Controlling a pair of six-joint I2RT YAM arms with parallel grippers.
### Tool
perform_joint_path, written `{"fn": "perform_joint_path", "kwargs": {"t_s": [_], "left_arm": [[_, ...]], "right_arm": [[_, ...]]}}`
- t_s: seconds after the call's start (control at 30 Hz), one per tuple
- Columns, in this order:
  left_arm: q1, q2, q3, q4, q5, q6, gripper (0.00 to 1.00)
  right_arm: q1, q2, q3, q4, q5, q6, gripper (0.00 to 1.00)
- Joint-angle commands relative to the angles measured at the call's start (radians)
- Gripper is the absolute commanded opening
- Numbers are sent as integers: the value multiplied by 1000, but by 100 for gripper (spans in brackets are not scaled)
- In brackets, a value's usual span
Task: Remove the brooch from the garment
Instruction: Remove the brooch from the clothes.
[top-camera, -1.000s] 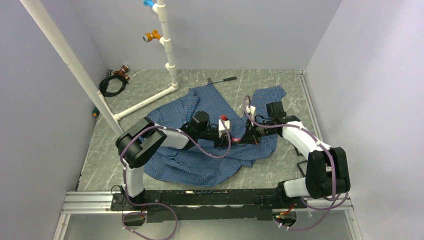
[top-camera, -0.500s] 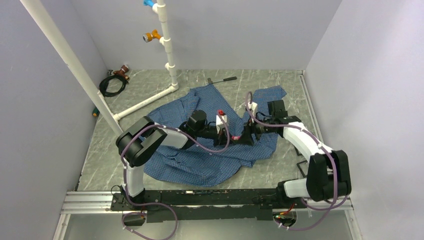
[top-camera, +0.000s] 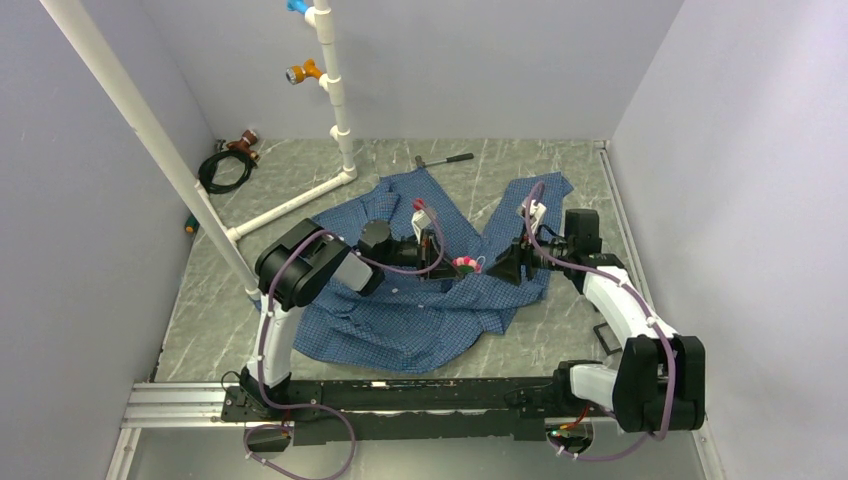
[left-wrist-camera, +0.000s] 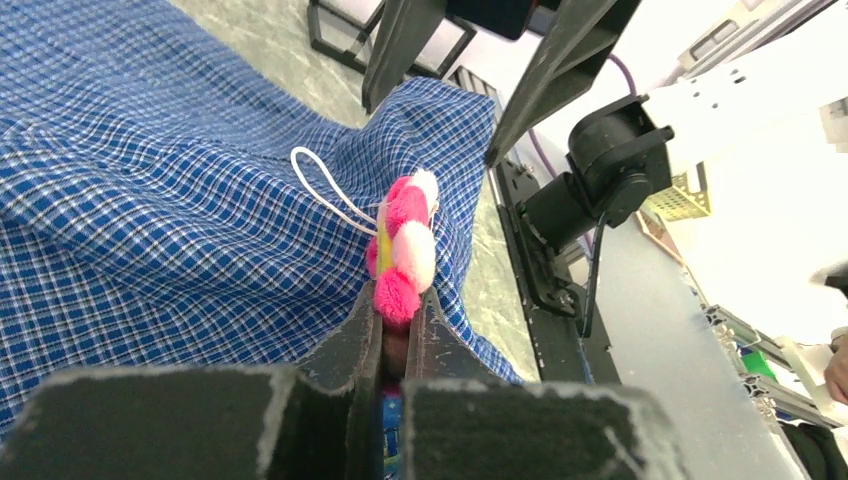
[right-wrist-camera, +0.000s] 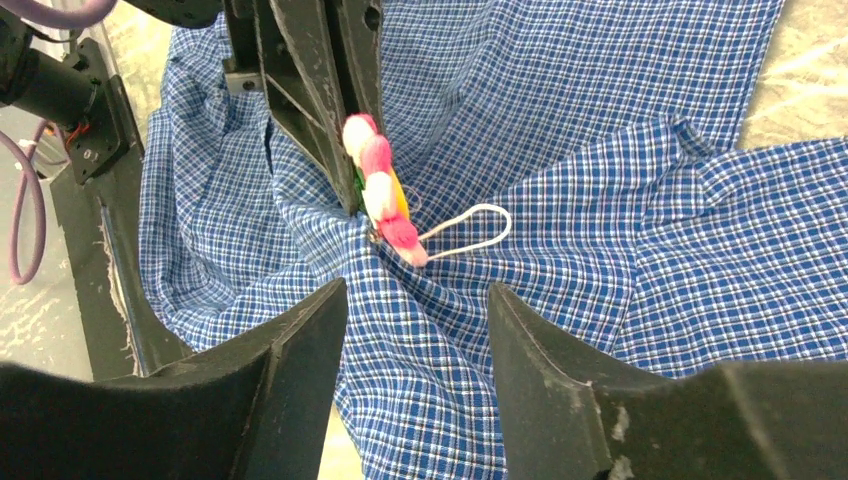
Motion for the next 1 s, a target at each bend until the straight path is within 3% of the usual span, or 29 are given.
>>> {"fn": "perform_joint_path", "kwargs": {"t_s": [0.0, 0.37, 0.73, 0.97], "left_arm": [[3, 5, 32, 199, 44, -152, 0], [3, 37, 52, 314, 43, -274, 0], [3, 52, 59, 335, 18, -315, 0], [5, 33, 51, 337, 6, -316, 0]], "right_arm": [[-4, 15, -21, 77, -52, 11, 54], [13, 46, -90, 254, -114, 67, 53], [142, 76, -91, 256, -74, 83, 50], [155, 73, -76, 250, -88, 98, 52]]}}
